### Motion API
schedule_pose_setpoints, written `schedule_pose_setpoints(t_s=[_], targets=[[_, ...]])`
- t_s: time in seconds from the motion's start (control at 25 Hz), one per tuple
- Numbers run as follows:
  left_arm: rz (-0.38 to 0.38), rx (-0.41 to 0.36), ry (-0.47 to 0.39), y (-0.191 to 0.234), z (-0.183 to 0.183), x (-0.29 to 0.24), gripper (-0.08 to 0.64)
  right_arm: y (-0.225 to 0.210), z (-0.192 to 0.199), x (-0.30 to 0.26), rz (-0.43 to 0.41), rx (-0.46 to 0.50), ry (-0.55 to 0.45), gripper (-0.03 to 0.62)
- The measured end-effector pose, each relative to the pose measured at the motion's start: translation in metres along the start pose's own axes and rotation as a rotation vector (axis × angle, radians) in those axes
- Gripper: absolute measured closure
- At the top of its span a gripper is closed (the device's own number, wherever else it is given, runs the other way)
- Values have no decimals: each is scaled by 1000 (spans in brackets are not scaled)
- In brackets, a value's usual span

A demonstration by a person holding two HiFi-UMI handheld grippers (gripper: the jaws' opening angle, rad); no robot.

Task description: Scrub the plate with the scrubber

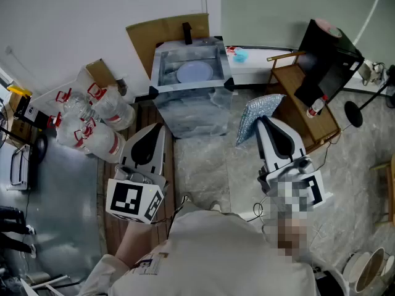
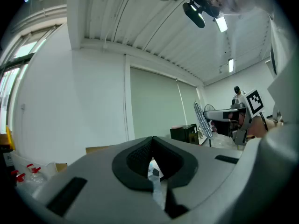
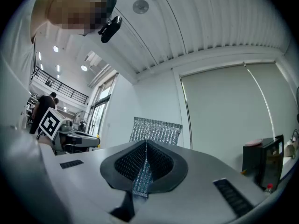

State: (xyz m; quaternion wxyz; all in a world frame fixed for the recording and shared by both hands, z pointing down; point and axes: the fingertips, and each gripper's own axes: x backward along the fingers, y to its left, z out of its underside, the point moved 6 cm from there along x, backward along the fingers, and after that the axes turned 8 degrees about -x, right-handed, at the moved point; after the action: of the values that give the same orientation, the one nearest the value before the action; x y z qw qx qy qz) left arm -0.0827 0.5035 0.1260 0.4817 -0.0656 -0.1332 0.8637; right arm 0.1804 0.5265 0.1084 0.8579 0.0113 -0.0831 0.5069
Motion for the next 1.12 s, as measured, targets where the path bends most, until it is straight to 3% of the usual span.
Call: schedule_pose_setpoints(t_s=[0.28, 0.64, 0.8, 1.12], targets=[[37, 5, -1, -10, -2, 0, 543, -7, -7, 8, 19, -12, -38, 557], [46, -61, 18, -21, -8, -3, 543, -8, 7, 11, -10, -35, 3, 557], [9, -88, 34, -20, -6, -3, 543, -8, 12, 14, -31, -63, -1, 558], [6, -49, 65, -16, 10, -10, 543, -20, 15, 14, -16, -44, 26, 558]])
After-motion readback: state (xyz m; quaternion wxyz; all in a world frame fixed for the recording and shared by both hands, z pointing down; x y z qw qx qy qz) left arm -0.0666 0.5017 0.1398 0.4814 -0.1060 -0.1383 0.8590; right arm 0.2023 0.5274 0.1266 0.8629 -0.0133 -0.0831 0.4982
